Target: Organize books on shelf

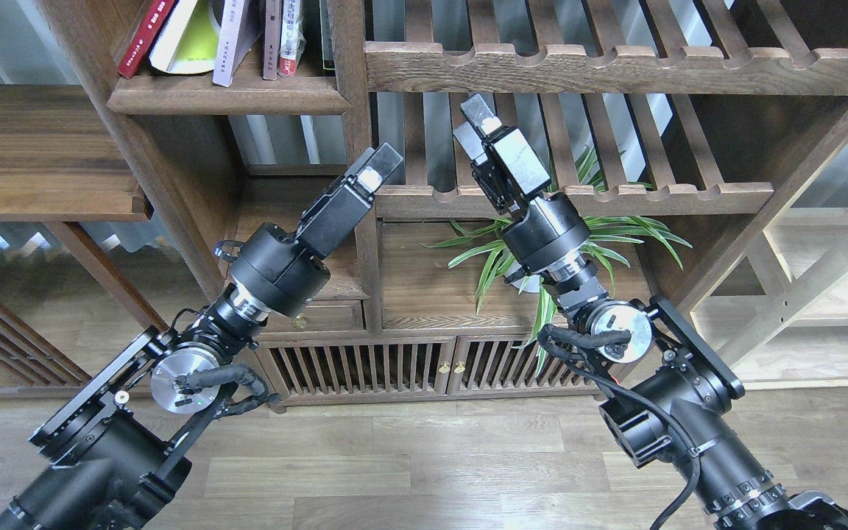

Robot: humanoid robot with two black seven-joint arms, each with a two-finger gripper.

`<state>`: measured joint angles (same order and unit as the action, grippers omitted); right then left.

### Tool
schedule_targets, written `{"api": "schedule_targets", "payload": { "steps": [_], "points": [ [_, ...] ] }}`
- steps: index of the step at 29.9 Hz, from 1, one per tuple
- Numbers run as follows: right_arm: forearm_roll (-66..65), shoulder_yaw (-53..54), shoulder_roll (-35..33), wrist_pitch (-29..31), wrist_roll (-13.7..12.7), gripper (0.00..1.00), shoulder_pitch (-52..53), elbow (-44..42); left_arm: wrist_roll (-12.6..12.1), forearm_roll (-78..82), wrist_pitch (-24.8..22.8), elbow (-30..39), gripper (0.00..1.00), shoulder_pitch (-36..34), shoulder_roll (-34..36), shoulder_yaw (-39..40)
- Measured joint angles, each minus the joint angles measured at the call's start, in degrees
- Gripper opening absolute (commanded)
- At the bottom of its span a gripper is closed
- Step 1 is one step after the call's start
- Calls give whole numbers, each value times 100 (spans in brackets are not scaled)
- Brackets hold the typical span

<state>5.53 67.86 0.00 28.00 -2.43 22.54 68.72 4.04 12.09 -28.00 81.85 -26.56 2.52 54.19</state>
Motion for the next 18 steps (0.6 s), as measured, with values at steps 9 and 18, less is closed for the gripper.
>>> {"api": "schedule_targets", "payload": {
  "steps": [9,18],
  "points": [
    [0,51,0,0,0,95,-17,-26,0,82,0,-10,99,34,-61,-5],
    [0,52,0,0,0,95,-11,-42,-3,83,0,-10,99,30,-74,-5]
  ]
}}
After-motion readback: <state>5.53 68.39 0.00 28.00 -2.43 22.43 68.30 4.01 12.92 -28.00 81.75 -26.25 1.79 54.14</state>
